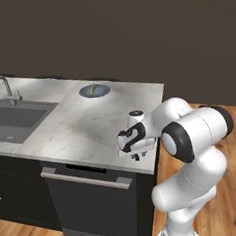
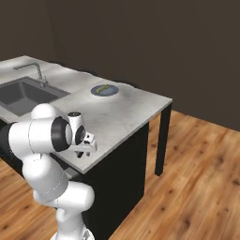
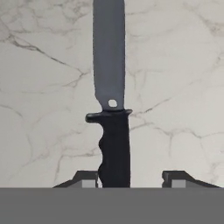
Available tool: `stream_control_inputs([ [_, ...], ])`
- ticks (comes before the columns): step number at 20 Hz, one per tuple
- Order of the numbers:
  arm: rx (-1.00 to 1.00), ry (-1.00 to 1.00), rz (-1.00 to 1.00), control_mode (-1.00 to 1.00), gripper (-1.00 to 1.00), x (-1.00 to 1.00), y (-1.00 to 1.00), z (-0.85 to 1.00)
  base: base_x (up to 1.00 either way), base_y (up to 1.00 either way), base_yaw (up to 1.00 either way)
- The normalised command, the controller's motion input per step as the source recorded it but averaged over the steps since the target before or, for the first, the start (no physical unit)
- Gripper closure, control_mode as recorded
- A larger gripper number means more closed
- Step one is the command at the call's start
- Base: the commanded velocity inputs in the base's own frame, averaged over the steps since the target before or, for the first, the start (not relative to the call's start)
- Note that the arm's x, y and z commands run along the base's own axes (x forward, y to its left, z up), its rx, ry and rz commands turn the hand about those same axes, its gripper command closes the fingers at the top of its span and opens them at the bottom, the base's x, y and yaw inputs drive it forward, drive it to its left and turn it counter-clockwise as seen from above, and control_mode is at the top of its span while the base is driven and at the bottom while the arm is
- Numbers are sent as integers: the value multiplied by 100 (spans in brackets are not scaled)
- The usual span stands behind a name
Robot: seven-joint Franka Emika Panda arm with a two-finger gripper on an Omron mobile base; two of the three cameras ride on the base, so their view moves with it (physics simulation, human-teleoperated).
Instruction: Retrieve the butter from the fridge and place it on a plate on the dining table. Then retrieve the butter knife by the fridge and place it near the plate.
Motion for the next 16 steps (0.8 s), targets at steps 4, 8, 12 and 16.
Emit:
stream_control_inputs([
  [4, -5, 0, 0, -100, 100, 0, 27, -27, 0, 0, 0],
  [8, -13, 0, 0, -100, 100, 0, 23, -37, 0, 0, 0],
  [12, -7, 0, 0, -100, 100, 0, 6, -38, 0, 0, 0],
  [16, 0, 0, 0, -100, 100, 0, 0, -20, 0, 0, 0],
])
